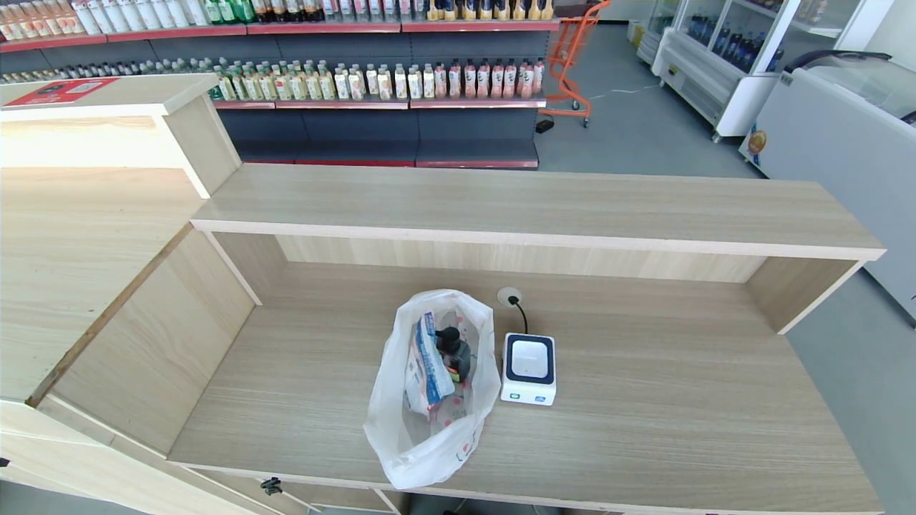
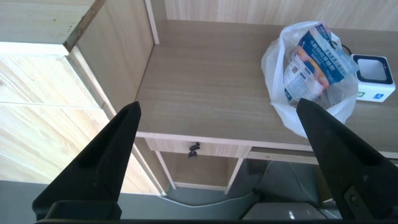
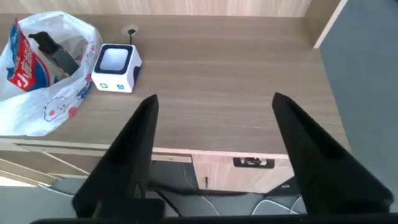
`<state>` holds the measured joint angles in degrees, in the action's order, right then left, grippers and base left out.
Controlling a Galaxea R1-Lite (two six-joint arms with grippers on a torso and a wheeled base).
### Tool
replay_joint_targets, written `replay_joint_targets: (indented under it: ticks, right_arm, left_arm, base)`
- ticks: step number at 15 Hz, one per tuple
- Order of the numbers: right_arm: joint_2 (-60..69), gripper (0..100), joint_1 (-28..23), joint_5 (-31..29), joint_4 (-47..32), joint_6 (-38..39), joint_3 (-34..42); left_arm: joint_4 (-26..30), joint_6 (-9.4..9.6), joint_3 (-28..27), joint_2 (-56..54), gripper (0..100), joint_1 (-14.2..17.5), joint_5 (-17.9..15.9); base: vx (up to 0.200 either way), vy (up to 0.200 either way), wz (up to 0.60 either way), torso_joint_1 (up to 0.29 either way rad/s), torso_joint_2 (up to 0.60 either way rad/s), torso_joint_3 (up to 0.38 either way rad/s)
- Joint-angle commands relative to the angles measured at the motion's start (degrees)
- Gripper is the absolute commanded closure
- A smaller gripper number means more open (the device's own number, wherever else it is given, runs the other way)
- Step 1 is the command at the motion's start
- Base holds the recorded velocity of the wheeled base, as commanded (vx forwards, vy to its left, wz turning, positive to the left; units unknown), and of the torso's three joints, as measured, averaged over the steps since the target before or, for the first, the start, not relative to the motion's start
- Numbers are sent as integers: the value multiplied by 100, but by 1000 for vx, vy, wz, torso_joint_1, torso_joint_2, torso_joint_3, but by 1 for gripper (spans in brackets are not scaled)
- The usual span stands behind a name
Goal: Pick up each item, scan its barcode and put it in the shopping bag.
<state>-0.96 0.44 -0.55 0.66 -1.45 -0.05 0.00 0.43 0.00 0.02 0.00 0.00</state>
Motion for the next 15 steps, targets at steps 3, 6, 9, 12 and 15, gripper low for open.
replay_joint_targets:
  ticks: [3,6,9,12,15]
  right_arm:
    - [96,100,0,204,-13,-48,5]
    - [96,100,0,239,-22,-110,5]
    - [96,100,0,310,-57,-373,5]
    - [96,100,0,362,-57,-444,5]
    - [96,100,0,380,-57,-470,5]
  left_arm:
    - [0,1,0,6,0,0,0]
    - [0,1,0,6,0,0,0]
    - [0,-8,0,6,0,0,0]
    - [0,10,0,6,0,0,0]
    - [0,-8,0,6,0,0,0]
  base:
    - [0,0,0,0,0,0]
    - [0,0,0,0,0,0]
    - [0,0,0,0,0,0]
    - [0,-200,0,1,5,2]
    - [0,-67,0,1,-1,2]
